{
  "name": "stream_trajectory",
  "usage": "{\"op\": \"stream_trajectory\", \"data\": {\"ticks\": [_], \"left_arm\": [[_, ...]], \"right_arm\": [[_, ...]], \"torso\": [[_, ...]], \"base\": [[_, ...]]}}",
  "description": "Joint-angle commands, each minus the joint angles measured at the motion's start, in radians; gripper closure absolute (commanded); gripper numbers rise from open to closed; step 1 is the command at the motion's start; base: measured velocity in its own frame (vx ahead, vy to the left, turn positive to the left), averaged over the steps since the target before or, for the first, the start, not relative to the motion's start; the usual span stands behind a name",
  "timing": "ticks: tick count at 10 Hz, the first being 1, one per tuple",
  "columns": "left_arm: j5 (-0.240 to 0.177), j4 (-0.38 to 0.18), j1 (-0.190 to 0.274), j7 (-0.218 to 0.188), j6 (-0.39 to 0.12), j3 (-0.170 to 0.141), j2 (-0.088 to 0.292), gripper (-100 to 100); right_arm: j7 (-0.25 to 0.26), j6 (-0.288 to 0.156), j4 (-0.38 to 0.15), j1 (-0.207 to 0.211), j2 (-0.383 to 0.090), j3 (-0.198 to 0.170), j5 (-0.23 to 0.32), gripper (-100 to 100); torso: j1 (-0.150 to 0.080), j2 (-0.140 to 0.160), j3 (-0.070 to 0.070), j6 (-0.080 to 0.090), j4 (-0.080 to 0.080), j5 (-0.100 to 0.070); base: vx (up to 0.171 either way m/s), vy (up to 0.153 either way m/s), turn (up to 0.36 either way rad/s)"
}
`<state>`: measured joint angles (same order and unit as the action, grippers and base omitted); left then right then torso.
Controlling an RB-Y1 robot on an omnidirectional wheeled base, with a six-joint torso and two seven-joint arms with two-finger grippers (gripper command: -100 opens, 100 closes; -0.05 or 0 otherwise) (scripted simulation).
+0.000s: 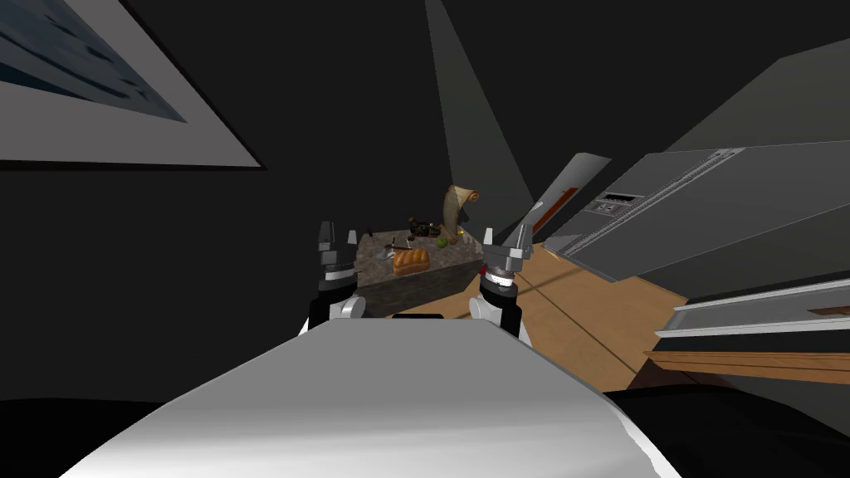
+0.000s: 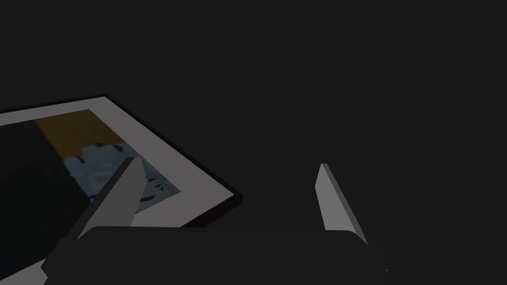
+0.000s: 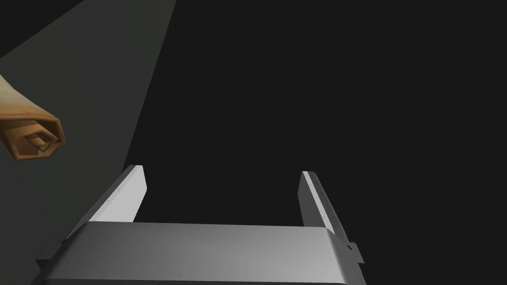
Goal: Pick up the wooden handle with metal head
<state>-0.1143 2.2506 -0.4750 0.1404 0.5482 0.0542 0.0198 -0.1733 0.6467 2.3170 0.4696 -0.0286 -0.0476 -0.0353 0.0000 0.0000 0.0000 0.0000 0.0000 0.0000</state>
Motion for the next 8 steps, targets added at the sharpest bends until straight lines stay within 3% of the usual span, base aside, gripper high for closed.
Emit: {"op": "stream_trajectory", "data": {"ticks": [1, 7, 8], "left_arm": [[0.002, -0.01, 0.015, -0.01, -0.028, 0.002, 0.015, -100], [0.004, -0.083, 0.116, -0.076, -0.197, 0.004, 0.069, -100], [0.004, -0.083, 0.116, -0.076, -0.205, 0.004, 0.069, -100]], "right_arm": [[0.0, 0.0, 0.0, 0.0, 0.0, 0.0, 0.0, 0], [0.0, 0.0, 0.0, 0.0, 0.0, 0.0, 0.0, 0], [0.0, 0.0, 0.0, 0.0, 0.0, 0.0, 0.0, 0]], "torso": [[0.0, 0.0, 0.0, 0.0, 0.0, 0.0], [-0.001, 0.0, 0.0, 0.0, 0.0, 0.0], [0.0, 0.0, 0.0, 0.0, 0.0, 0.0]], "base": [[-0.009, -0.014, 0.028], [-0.013, -0.019, 0.044], [-0.002, 0.002, 0.015]]}}
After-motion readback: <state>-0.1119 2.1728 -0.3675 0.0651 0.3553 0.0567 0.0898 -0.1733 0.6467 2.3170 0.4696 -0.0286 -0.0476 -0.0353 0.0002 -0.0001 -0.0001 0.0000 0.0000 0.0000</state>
